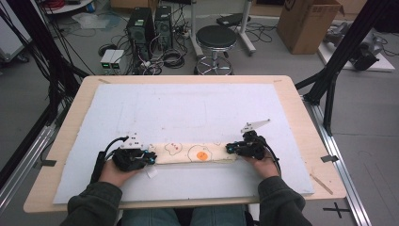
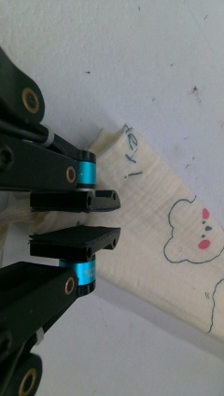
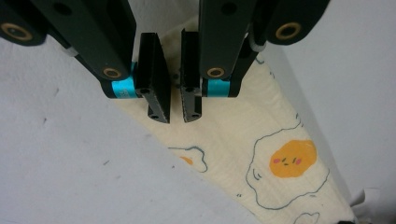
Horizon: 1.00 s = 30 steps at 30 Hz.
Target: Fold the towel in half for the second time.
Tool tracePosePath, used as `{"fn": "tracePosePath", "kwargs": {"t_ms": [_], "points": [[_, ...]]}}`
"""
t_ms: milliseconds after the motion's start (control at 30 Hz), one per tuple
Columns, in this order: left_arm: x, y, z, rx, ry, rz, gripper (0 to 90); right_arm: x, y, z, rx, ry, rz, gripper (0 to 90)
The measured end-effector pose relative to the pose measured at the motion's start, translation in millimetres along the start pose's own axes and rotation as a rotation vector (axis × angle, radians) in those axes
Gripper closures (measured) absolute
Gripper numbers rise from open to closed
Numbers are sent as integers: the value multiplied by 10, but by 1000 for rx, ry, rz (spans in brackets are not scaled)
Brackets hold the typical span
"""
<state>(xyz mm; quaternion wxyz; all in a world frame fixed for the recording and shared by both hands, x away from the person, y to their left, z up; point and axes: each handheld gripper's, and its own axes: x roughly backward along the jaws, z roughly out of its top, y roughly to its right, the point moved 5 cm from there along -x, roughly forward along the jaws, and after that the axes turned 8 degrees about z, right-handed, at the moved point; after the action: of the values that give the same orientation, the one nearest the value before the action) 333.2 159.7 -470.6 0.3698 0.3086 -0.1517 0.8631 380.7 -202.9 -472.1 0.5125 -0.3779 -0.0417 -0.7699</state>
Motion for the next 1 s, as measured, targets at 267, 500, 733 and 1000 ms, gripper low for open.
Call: {"fn": "tracePosePath", "kwargs": {"t_ms": [267, 500, 733, 1000], "points": [[7, 3, 3, -7, 8, 9, 788, 67, -81, -9, 37, 55, -1, 784], [15, 17, 4, -8, 14, 13, 771, 126, -275, -46, 90, 66, 38, 785], [10, 20, -6, -14, 9, 22, 772, 48, -280, -185, 90, -10, 21, 789], [30, 18, -6, -1, 25, 22, 751, 53, -307, -174, 103, 13, 21, 747]]}}
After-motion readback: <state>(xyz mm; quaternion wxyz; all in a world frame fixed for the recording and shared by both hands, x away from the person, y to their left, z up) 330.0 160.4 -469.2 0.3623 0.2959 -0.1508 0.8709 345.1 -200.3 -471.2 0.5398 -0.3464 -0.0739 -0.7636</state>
